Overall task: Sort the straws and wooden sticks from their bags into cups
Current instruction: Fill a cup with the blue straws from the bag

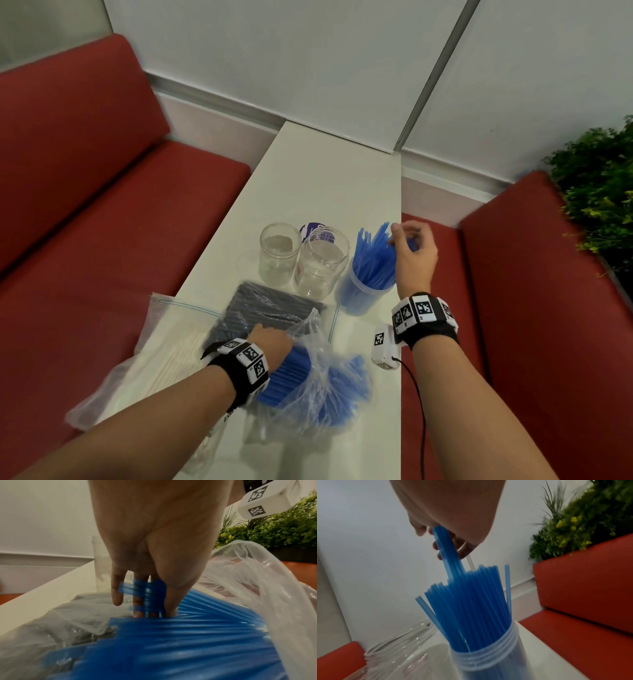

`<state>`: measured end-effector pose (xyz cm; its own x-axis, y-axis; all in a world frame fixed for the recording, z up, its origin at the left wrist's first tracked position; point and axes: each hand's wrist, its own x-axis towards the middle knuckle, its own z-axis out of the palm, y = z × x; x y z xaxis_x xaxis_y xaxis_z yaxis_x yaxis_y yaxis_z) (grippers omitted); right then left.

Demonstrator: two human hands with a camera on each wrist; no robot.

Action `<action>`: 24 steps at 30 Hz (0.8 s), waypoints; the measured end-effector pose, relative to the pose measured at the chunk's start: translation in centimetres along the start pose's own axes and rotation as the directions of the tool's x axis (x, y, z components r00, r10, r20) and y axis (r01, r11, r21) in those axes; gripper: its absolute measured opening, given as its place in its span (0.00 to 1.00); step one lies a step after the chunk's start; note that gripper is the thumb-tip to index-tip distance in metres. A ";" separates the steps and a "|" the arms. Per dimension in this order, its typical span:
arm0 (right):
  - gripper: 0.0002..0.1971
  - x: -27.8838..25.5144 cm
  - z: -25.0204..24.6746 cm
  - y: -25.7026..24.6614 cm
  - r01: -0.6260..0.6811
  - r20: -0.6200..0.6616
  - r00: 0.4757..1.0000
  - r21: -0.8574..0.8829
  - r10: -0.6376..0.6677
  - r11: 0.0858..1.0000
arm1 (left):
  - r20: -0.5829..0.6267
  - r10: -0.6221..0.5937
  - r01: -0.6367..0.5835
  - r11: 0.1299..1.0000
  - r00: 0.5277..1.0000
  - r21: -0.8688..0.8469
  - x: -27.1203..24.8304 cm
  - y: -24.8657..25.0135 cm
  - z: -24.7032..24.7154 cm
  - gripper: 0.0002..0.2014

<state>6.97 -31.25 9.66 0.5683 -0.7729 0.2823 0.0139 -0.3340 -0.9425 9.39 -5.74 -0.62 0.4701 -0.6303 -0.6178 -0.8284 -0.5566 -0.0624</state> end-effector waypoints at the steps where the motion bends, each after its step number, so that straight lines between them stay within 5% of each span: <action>1: 0.03 0.3 -0.1 -0.2 0.039 -0.036 0.999 -0.023 -0.040 0.999 | 0.015 0.000 0.000 1.000 1.000 0.008 -0.1 0.0 -0.2 0.15; 4: 0.10 0.7 -0.1 -0.2 0.197 -0.037 0.977 -0.241 -0.212 0.950 | 0.042 -0.012 0.010 0.999 0.999 0.038 -0.2 -0.2 -0.8 0.16; 6: 0.17 0.2 0.2 0.9 0.290 0.164 0.957 -0.479 -0.240 0.829 | 0.043 -0.026 0.024 0.999 0.999 0.038 -0.3 -0.3 -1.1 0.16; 8: 0.25 -1.0 0.7 2.3 0.281 0.345 0.938 -0.728 -0.020 0.626 | 0.042 -0.035 0.034 0.999 0.999 0.029 -0.6 -0.4 -1.4 0.16; 10: 0.30 -1.8 0.7 3.1 0.261 0.365 0.924 -0.821 0.115 0.508 | 0.040 -0.039 0.038 0.999 0.998 0.026 -0.9 -0.4 -1.6 0.16; 13: 0.31 -2.6 0.4 1.7 0.265 0.285 0.956 -0.716 -0.077 0.646 | 0.048 -0.062 0.060 0.997 0.997 0.045 -1.6 -0.5 -2.3 0.16; 16: 0.24 -4.7 1.0 -0.5 0.328 0.295 0.927 -0.334 -0.232 0.884 | 0.064 -0.083 0.082 0.996 0.994 0.031 -2.2 -0.8 -3.4 0.16; 18: 0.23 -7.5 2.0 -1.7 0.168 0.585 0.811 -0.196 -0.022 0.966 | 0.079 -0.102 0.099 0.994 0.992 0.036 -2.7 -1.0 -4.3 0.15; 19: 0.25 -9.2 2.6 -1.7 0.086 0.731 0.672 -0.235 0.118 0.968 | 0.078 -0.119 0.116 0.992 0.990 0.045 -3.0 -1.0 -4.8 0.15; 21: 0.34 -12.2 3.7 -0.7 0.122 0.860 0.400 -0.392 0.316 0.912 | 0.045 -0.150 0.147 0.987 0.988 0.069 -3.5 -0.9 -6.1 0.16; 23: 0.38 -14.8 4.5 0.7 0.233 0.869 0.314 -0.462 0.383 0.856 | 0.043 -0.162 0.156 0.982 0.986 0.110 -4.8 -0.9 -7.8 0.16; 24: 0.32 -15.9 4.9 1.2 0.234 0.864 0.343 -0.459 0.369 0.857 | 0.037 -0.163 0.157 0.979 0.986 0.131 -5.5 -0.8 -8.7 0.15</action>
<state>1.98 -16.76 3.13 0.9108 0.0783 -0.4053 -0.2322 -0.7147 -0.6598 10.08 -6.55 9.70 0.5873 -0.5104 -0.6282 -0.7770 -0.5729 -0.2609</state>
